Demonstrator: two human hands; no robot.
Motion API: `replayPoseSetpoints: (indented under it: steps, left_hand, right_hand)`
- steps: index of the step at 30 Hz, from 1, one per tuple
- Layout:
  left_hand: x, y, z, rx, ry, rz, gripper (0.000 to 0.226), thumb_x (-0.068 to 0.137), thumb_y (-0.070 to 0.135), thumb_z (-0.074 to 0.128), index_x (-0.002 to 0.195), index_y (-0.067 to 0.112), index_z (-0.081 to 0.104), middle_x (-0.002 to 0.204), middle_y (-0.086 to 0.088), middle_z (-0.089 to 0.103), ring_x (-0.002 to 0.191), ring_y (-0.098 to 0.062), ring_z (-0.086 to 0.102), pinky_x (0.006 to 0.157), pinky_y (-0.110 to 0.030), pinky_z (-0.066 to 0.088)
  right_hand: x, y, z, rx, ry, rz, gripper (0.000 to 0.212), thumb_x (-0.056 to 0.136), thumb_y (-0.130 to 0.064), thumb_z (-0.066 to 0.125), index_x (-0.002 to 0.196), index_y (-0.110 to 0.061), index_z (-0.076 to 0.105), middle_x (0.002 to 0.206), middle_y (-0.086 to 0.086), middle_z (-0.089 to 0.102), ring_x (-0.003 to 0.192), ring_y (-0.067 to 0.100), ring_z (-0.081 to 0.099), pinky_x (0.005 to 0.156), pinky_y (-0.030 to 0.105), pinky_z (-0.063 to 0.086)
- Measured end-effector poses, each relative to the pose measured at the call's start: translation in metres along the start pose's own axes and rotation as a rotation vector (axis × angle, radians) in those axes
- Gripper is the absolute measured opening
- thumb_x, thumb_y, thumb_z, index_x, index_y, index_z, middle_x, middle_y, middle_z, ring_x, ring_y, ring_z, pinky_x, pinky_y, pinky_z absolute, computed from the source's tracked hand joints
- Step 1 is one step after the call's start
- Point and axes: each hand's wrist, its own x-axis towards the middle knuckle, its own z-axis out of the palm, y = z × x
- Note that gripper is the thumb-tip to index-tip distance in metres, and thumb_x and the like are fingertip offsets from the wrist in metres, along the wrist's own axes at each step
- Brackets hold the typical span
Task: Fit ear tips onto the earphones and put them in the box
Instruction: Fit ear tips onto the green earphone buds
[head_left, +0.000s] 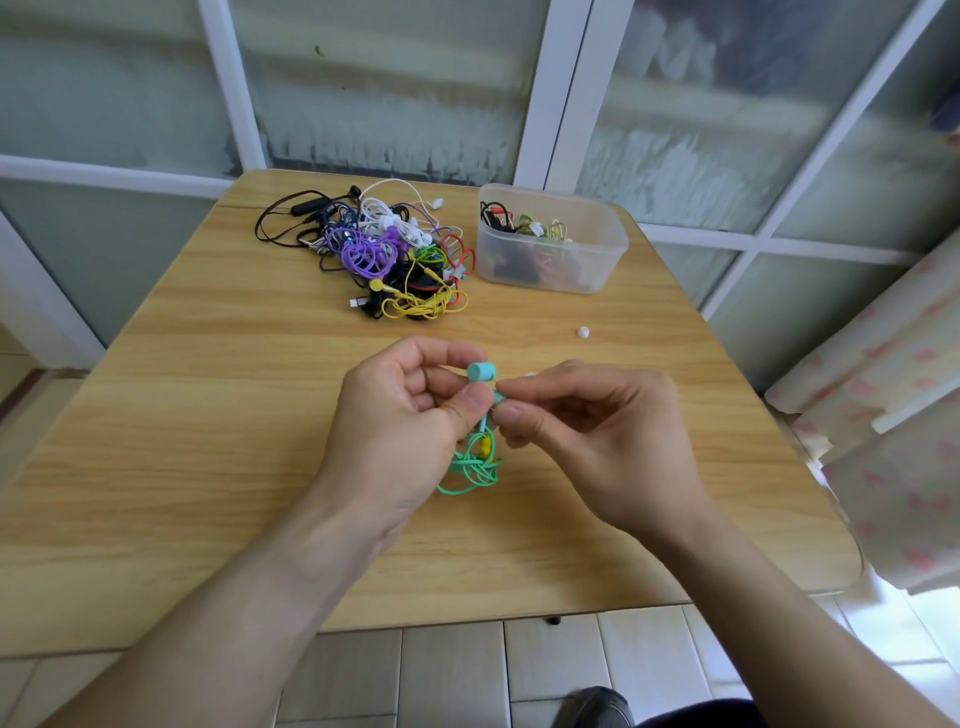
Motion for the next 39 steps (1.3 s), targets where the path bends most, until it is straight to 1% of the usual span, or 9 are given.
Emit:
replayPoseSetpoints:
  steps: [5, 9, 13, 15, 19, 22, 28, 33, 39]
  left_hand:
    - [0.0017, 0.0017, -0.0037, -0.05, -0.03, -0.104, 0.022, 0.084, -0.009, 0.063, 0.091, 0.012, 0.066, 0.061, -0.002, 0.066, 0.054, -0.009, 0.062, 0.055, -0.016, 0.05]
    - [0.0025, 0.0019, -0.0055, -0.044, -0.052, -0.085, 0.022, 0.083, -0.008, 0.064, 0.09, 0.012, 0.065, 0.065, -0.002, 0.068, 0.056, -0.01, 0.064, 0.058, -0.018, 0.052]
    - [0.002, 0.0008, -0.0048, 0.005, -0.029, 0.002, 0.023, 0.079, -0.007, 0.069, 0.09, 0.013, 0.066, 0.072, -0.003, 0.072, 0.066, -0.012, 0.068, 0.063, -0.019, 0.054]
    - [0.0013, 0.0005, -0.0039, -0.016, -0.02, 0.005, 0.022, 0.078, -0.006, 0.069, 0.091, 0.012, 0.065, 0.072, -0.002, 0.072, 0.067, -0.012, 0.068, 0.063, -0.018, 0.053]
    - [0.0009, 0.0014, -0.0026, -0.061, -0.017, -0.012, 0.021, 0.078, -0.005, 0.069, 0.092, 0.01, 0.065, 0.071, -0.001, 0.073, 0.066, -0.011, 0.069, 0.062, -0.018, 0.054]
    - [0.0018, 0.0021, -0.0028, -0.066, -0.013, -0.011, 0.02, 0.078, -0.003, 0.069, 0.092, 0.01, 0.065, 0.071, 0.0, 0.072, 0.063, -0.01, 0.068, 0.061, -0.018, 0.053]
    - [0.0017, 0.0008, -0.0018, -0.079, -0.027, -0.027, 0.022, 0.076, -0.002, 0.07, 0.093, 0.011, 0.065, 0.071, 0.001, 0.071, 0.062, -0.011, 0.067, 0.06, -0.018, 0.053]
    - [0.0005, 0.0022, -0.0005, -0.115, -0.081, -0.09, 0.023, 0.078, -0.009, 0.065, 0.092, 0.01, 0.064, 0.069, -0.001, 0.071, 0.058, -0.011, 0.065, 0.058, -0.018, 0.053]
    - [-0.0009, 0.0044, -0.001, -0.046, -0.136, -0.093, 0.024, 0.08, -0.012, 0.064, 0.089, 0.009, 0.065, 0.064, -0.002, 0.068, 0.056, -0.012, 0.065, 0.056, -0.018, 0.052]
  right_hand:
    - [-0.0001, -0.0003, -0.0016, -0.197, -0.014, -0.162, 0.014, 0.078, -0.01, 0.08, 0.091, -0.012, 0.078, 0.082, -0.002, 0.074, 0.075, 0.015, 0.071, 0.069, 0.029, 0.057]
    - [0.0, 0.0006, 0.0003, -0.12, -0.011, -0.04, 0.014, 0.078, -0.01, 0.08, 0.092, -0.01, 0.079, 0.081, 0.0, 0.075, 0.071, 0.018, 0.072, 0.07, 0.036, 0.059]
    - [0.0002, -0.0012, 0.0015, 0.028, 0.019, 0.047, 0.02, 0.074, -0.009, 0.079, 0.093, -0.004, 0.077, 0.076, 0.006, 0.075, 0.064, 0.022, 0.071, 0.065, 0.026, 0.057]
    - [0.0002, -0.0018, 0.0017, 0.079, 0.009, 0.085, 0.023, 0.072, -0.011, 0.078, 0.094, -0.006, 0.076, 0.08, 0.008, 0.076, 0.066, 0.022, 0.072, 0.066, 0.026, 0.058]
    - [0.0008, -0.0033, -0.0003, 0.158, -0.048, 0.129, 0.03, 0.071, -0.011, 0.076, 0.101, -0.008, 0.073, 0.089, 0.009, 0.077, 0.079, 0.025, 0.075, 0.074, 0.034, 0.061]
    - [0.0015, -0.0057, -0.003, 0.252, -0.054, 0.18, 0.027, 0.076, -0.007, 0.07, 0.102, -0.002, 0.07, 0.086, 0.015, 0.076, 0.075, 0.022, 0.074, 0.069, 0.03, 0.059]
    - [0.0026, -0.0042, -0.0067, 0.353, -0.063, 0.303, 0.025, 0.078, -0.008, 0.066, 0.099, 0.005, 0.067, 0.084, 0.021, 0.074, 0.074, 0.026, 0.073, 0.068, 0.03, 0.06]
    - [0.0028, 0.0013, -0.0054, 0.421, -0.093, 0.337, 0.015, 0.073, -0.01, 0.07, 0.086, -0.005, 0.076, 0.077, 0.017, 0.074, 0.066, 0.022, 0.071, 0.063, 0.026, 0.057]
    - [0.003, 0.0028, -0.0074, 0.427, -0.151, 0.384, 0.019, 0.065, -0.016, 0.076, 0.081, -0.007, 0.078, 0.075, 0.015, 0.074, 0.062, 0.019, 0.069, 0.061, 0.024, 0.056]
